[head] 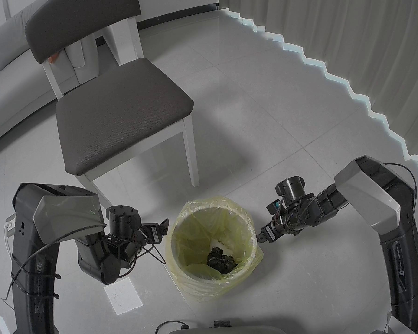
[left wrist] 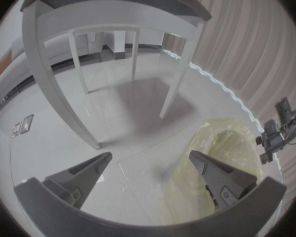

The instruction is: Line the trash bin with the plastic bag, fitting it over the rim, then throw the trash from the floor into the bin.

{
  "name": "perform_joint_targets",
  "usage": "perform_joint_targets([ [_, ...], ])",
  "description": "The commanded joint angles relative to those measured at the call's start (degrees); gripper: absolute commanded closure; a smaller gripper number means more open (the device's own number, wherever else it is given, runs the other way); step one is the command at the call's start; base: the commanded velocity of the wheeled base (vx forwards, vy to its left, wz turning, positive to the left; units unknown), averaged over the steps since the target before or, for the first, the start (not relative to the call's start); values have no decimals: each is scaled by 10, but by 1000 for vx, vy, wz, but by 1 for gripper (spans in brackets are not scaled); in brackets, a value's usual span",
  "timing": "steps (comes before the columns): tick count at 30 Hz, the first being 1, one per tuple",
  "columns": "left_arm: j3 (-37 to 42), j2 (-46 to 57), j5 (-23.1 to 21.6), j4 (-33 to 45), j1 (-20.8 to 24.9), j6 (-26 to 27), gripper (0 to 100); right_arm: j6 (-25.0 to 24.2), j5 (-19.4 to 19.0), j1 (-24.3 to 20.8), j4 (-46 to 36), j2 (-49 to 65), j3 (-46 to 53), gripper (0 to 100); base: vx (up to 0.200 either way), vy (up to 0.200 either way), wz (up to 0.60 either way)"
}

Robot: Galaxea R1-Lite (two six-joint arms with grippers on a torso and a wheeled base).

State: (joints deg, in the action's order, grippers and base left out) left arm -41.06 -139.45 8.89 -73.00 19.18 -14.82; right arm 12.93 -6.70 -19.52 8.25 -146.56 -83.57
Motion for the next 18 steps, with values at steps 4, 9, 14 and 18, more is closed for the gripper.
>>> perform_joint_targets([
  [4,36,52,3,-1,-7,-2,0,15,3,13,-15,15,6,0,0,0,0],
  [9,32,59,2,-1,-10,-2,0,31,6,32,-15,101,59,0,0,0,0],
  [14,19,59,-2,0,-14,-2,0,28,8,47,-10,188,80,0,0,0,0],
  [18,34,73,2,-2,-10,-4,0,24,6,43,3,198,68,0,0,0,0],
])
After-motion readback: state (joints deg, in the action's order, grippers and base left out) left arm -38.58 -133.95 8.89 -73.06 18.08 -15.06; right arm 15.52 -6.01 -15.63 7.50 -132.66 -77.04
